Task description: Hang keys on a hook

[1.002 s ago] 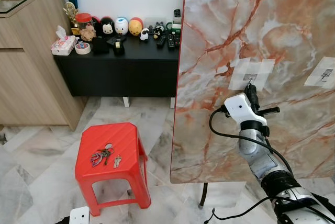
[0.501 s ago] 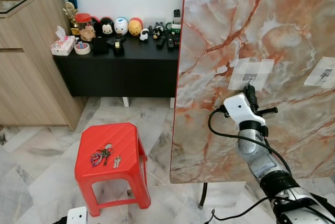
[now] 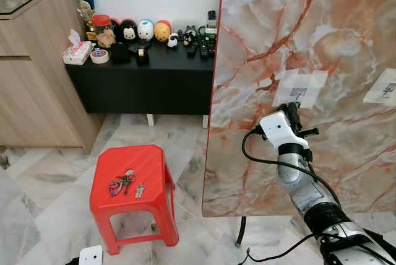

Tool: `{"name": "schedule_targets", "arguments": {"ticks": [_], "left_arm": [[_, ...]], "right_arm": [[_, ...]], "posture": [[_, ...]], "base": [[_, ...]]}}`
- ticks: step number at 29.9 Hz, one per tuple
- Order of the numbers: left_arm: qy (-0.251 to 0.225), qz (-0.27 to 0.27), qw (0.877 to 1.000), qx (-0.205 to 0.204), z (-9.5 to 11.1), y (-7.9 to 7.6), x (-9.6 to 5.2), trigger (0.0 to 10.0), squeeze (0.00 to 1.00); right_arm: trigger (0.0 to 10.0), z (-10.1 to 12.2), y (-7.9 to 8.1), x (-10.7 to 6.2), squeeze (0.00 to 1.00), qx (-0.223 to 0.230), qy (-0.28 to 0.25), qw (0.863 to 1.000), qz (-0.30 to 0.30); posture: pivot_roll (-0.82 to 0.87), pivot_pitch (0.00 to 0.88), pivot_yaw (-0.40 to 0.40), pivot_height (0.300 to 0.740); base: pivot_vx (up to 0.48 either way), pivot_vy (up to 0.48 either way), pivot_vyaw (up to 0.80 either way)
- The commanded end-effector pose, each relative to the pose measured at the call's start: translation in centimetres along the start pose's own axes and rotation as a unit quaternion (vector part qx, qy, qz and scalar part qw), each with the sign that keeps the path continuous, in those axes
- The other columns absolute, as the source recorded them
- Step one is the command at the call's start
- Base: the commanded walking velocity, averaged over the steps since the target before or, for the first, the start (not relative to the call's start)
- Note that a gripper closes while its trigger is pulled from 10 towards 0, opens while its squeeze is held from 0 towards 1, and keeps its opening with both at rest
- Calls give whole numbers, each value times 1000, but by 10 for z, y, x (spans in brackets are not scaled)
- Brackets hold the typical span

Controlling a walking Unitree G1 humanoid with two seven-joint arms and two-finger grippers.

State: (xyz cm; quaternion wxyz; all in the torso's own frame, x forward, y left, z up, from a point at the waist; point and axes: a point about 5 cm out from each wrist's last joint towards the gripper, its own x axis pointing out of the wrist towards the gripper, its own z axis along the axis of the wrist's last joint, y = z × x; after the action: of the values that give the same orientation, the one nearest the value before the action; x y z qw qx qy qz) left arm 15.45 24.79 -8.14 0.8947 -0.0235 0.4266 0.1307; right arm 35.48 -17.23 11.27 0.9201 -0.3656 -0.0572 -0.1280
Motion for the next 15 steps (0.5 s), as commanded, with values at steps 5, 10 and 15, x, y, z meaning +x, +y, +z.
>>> {"name": "schedule_targets", "arguments": {"ticks": [5,10,15], "left_arm": [[22,-1,1000,3,-9,-1,-2,10000,0],[23,-2,1000,5,-10,-1,-2,10000,0],[24,-3,1000,7,-10,-1,-2,10000,0]], "right_arm": [[10000,5,0,-2,0,63,-12,998,8],[10000,3,0,-16,0,105,-31,994,18],[10000,-9,-2,-39,0,120,-32,992,27]], "posture": [[32,0,-58,740],[32,0,-61,740],[20,0,-57,740]], "base": [[0,0,0],[0,0,0],[0,0,0]]}}
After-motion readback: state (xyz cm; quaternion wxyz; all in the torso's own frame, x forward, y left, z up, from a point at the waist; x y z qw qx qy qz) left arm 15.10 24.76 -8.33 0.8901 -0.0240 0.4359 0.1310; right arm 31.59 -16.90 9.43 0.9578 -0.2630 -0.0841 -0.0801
